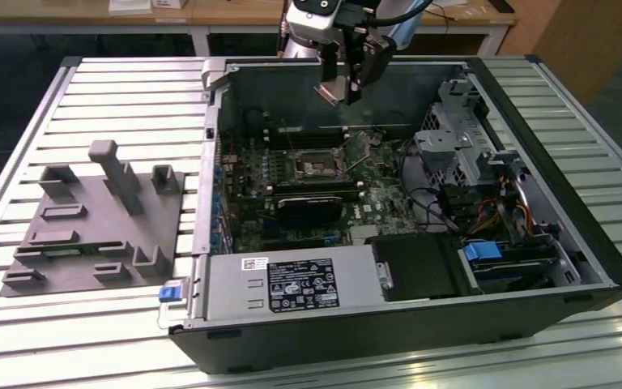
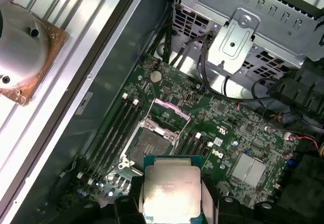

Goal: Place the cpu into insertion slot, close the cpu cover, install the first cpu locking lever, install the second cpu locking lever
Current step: 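Place the cpu into insertion slot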

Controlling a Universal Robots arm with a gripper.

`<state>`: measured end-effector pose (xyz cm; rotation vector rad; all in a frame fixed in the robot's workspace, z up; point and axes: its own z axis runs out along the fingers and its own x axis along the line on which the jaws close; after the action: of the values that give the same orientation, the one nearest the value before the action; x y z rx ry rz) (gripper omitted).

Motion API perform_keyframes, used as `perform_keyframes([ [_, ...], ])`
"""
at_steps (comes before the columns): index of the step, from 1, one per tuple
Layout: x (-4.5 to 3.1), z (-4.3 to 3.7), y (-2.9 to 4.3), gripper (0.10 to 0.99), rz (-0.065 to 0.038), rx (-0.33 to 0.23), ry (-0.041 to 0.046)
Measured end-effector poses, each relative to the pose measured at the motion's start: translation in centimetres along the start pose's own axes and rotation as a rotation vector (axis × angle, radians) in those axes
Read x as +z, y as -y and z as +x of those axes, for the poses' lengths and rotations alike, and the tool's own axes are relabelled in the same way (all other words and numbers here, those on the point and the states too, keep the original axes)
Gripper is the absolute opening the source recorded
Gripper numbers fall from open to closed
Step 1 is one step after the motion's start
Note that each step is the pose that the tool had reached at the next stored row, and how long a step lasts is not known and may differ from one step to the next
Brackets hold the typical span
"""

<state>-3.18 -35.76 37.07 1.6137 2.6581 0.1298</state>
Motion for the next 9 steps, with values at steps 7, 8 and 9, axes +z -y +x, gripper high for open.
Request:
perform_keyframes([
  [7,0.05,0.02,-0.01,0.537,0.003,0.059,0.0133],
  [8,0.06,0.02,0.00,0.537,0.004,0.067,0.0154],
  [9,0.07,0.02,-0.01,0.537,0.004,0.075,0.0176],
])
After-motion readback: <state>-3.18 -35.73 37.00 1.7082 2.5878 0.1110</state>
